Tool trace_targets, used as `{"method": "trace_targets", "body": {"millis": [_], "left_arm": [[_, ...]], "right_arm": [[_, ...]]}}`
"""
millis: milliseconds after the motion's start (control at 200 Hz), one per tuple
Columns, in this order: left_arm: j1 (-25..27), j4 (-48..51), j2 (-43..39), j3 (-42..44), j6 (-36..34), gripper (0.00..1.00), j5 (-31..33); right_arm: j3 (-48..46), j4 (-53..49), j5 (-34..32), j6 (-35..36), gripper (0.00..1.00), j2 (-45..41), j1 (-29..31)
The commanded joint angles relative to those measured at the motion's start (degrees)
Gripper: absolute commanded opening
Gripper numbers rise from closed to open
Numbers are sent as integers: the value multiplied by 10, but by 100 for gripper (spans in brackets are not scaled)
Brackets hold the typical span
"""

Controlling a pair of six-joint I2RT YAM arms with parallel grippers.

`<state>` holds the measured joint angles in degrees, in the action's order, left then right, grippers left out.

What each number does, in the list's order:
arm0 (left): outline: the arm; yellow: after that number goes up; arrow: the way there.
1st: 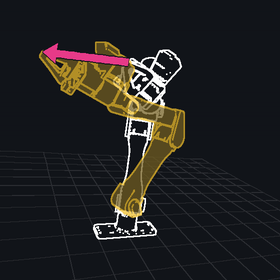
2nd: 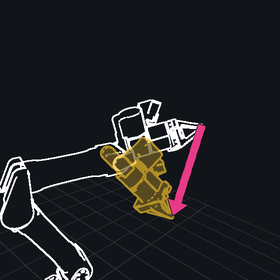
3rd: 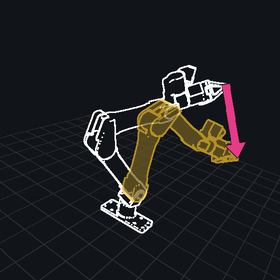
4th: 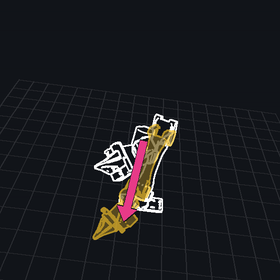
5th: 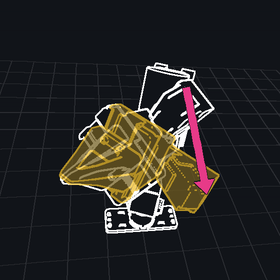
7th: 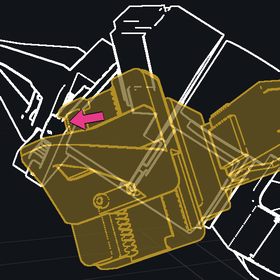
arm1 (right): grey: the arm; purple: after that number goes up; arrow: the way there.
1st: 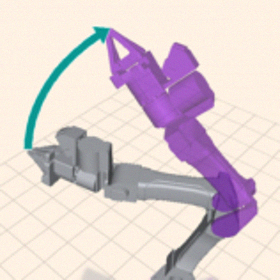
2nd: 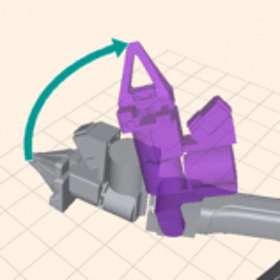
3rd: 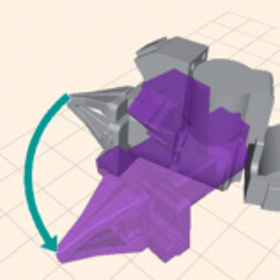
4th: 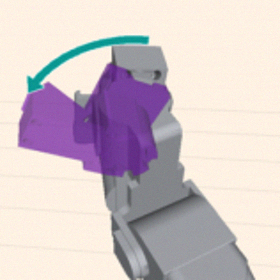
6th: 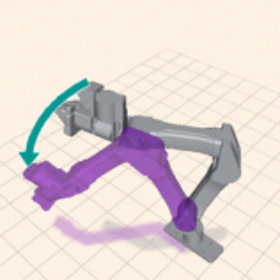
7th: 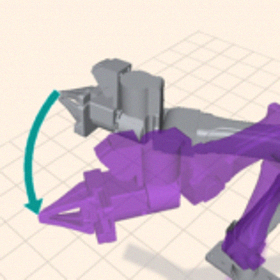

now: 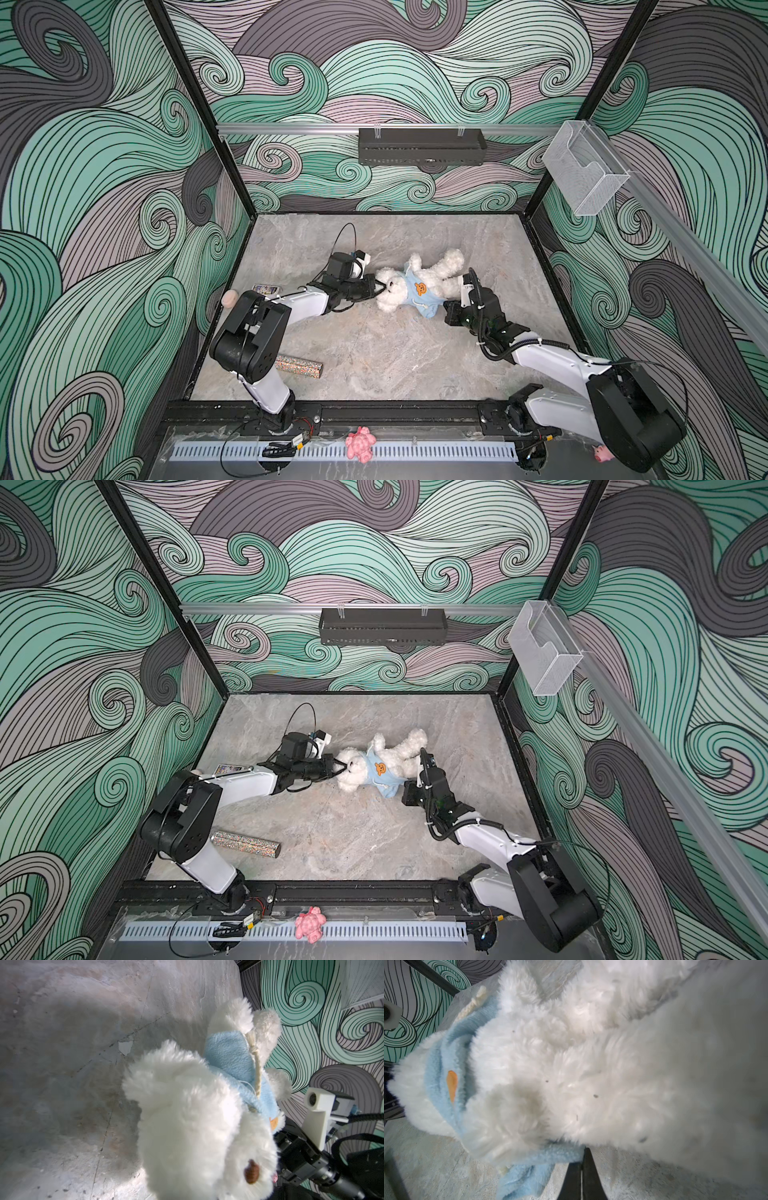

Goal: Dress the teddy bear

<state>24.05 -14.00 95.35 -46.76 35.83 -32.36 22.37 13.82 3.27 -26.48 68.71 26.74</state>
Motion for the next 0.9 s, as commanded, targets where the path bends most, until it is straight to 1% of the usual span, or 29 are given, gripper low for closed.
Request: {"method": "trace_targets", "body": {"millis": [0, 20, 65, 130, 185, 305, 370, 420, 495, 575, 620, 895], "left_arm": [[-9, 13, -6, 8, -71, 0, 60], [-5, 1, -7, 11, -75, 0, 57], [1, -25, -7, 18, -83, 0, 52], [9, -69, -6, 29, -99, 0, 45], [15, -104, -3, 36, -116, 0, 37], [20, -146, 0, 44, -157, 0, 25], [21, -160, -1, 46, -179, 0, 10], [22, -168, -3, 48, -196, 0, 2], [24, -166, -3, 47, -214, 0, -8], [26, -161, -1, 42, -215, 0, -7], [27, -158, -1, 41, -216, 0, -8], [31, -147, -1, 38, -220, 0, -8]], "right_arm": [[-14, 0, 41, 27, 0, -23, -17], [-16, 15, 66, 36, 0, -28, -14], [-15, 32, 121, 59, 8, -38, -9], [0, 7, 166, 80, 20, -58, -6], [9, -19, 177, 89, 27, -84, -6], [19, -45, 163, 82, 33, -134, -8], [37, -58, 159, 68, 33, -126, -10], [63, -80, 163, 61, 31, -99, -11], [96, -92, 177, 50, 24, -49, -12], [121, -81, 191, 35, 16, 2, -12], [129, -70, 198, 26, 14, 28, -12], [150, -12, 222, 5, 13, 124, -11]]}}
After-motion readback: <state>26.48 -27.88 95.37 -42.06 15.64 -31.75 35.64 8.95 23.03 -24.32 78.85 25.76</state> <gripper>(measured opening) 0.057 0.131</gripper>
